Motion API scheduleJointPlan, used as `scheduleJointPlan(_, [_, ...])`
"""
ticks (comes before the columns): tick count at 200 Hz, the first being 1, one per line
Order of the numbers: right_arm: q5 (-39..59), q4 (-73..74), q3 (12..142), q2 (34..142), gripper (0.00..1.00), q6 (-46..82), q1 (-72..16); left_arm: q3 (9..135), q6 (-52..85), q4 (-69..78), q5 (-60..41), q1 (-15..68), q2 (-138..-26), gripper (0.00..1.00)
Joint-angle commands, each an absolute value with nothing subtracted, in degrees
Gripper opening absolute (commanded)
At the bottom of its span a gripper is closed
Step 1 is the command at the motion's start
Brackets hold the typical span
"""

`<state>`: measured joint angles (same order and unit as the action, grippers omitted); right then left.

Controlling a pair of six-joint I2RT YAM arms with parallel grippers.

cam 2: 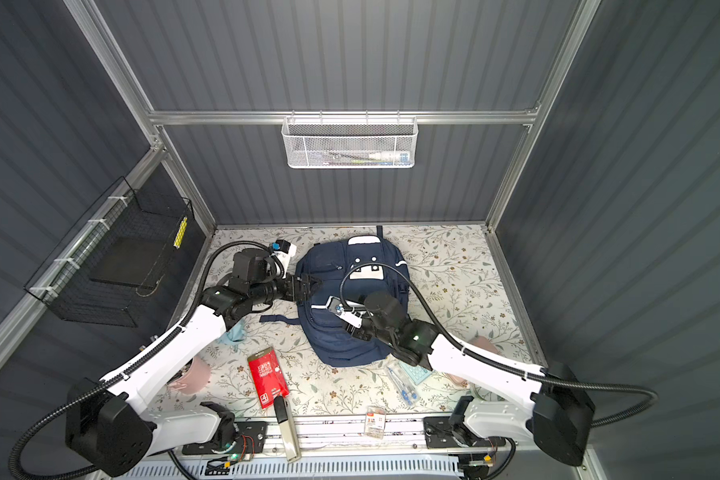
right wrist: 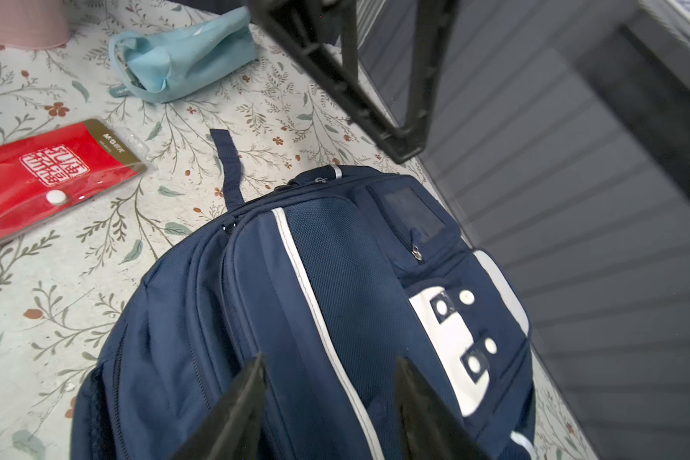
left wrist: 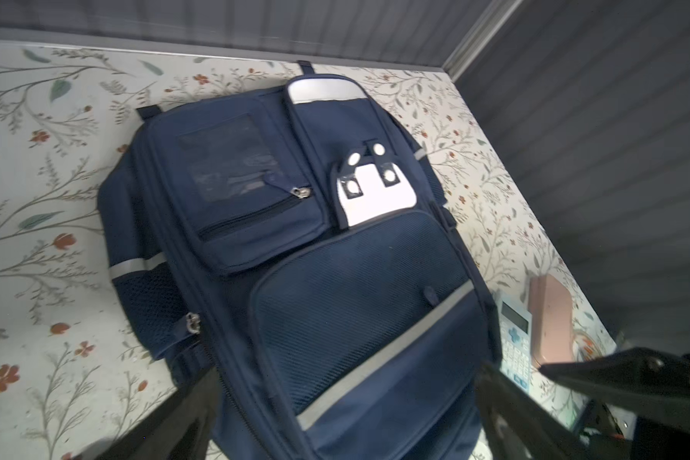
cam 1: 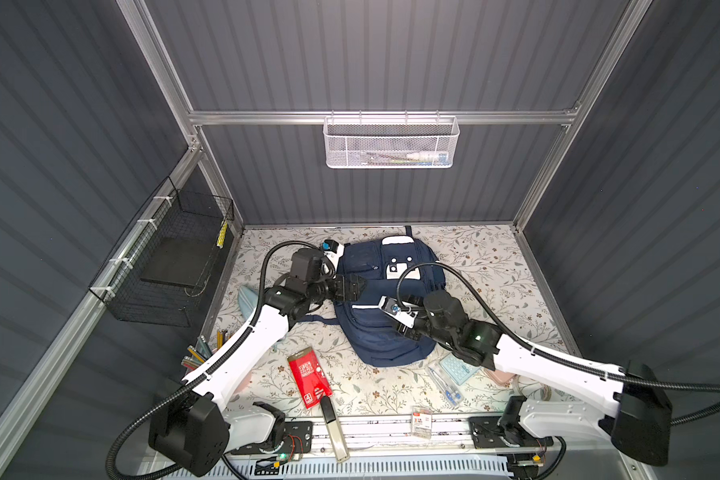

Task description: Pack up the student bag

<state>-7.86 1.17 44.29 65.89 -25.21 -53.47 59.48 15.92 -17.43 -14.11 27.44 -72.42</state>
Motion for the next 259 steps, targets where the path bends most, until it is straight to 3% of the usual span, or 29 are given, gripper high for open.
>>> scheduleJointPlan(1, [-19.7, -4.8, 43.1, 61.6, 0.64, -8.2, -55.4, 61.1, 10.4, -21.9, -11.2, 31.0, -72.7, 1.0])
scheduleJointPlan(17, [-29.7, -16.9, 45.9, 60.0, 0.75, 11.9, -54.8, 61.8, 7.9, -22.6, -6.4, 36.4, -73.2, 1.0])
scheduleJointPlan(50, [-24.1, -37.6, 47.2, 56.7, 0.83, 39.9, -49.0, 65.2, 2.3, -24.2, -4.0, 44.0, -80.1, 1.0])
scheduleJointPlan(84, [-14.3, -39.5, 39.5, 50.0, 0.86, 46.4, -42.6, 70.8, -9.9, -31.9, 11.9, 54.4, -87.6, 1.0])
scheduleJointPlan(119, [-9.7, -48.0, 36.6, 47.6, 0.89, 52.9, -36.7, 71.8, -12.7, -30.2, 15.4, 54.8, -91.7, 1.0])
scheduleJointPlan(162, [-7.8, -50.8, 34.7, 51.2, 0.92, 56.6, -36.0, 73.8, -12.8, -29.7, 19.6, 55.1, -98.3, 0.99])
scheduleJointPlan(174, [-6.9, -49.3, 33.1, 52.3, 0.92, 57.3, -35.6, 74.4, -11.8, -28.9, 20.2, 55.1, -99.8, 0.92])
scheduleJointPlan(186, [-5.5, -47.2, 31.8, 53.7, 0.93, 57.7, -34.7, 75.7, -10.4, -29.0, 19.8, 54.9, -101.0, 0.76])
scheduleJointPlan(198, [-4.3, -44.9, 31.0, 55.2, 0.94, 58.0, -34.3, 76.6, -9.4, -29.4, 18.0, 54.7, -101.7, 0.51])
scheduleJointPlan(209, [-3.6, -43.2, 30.5, 56.4, 0.94, 58.2, -34.1, 76.8, -8.4, -29.5, 17.4, 54.7, -101.8, 0.21])
scheduleJointPlan(220, [-3.6, -42.9, 30.1, 57.2, 0.94, 58.5, -34.0, 76.7, -6.9, -29.5, 17.6, 54.1, -101.5, 0.01])
scheduleJointPlan(259, [-5.9, -37.5, 28.0, 58.1, 0.95, 57.8, -31.8, 75.6, -0.3, -29.5, 11.3, 50.0, -98.1, 0.0])
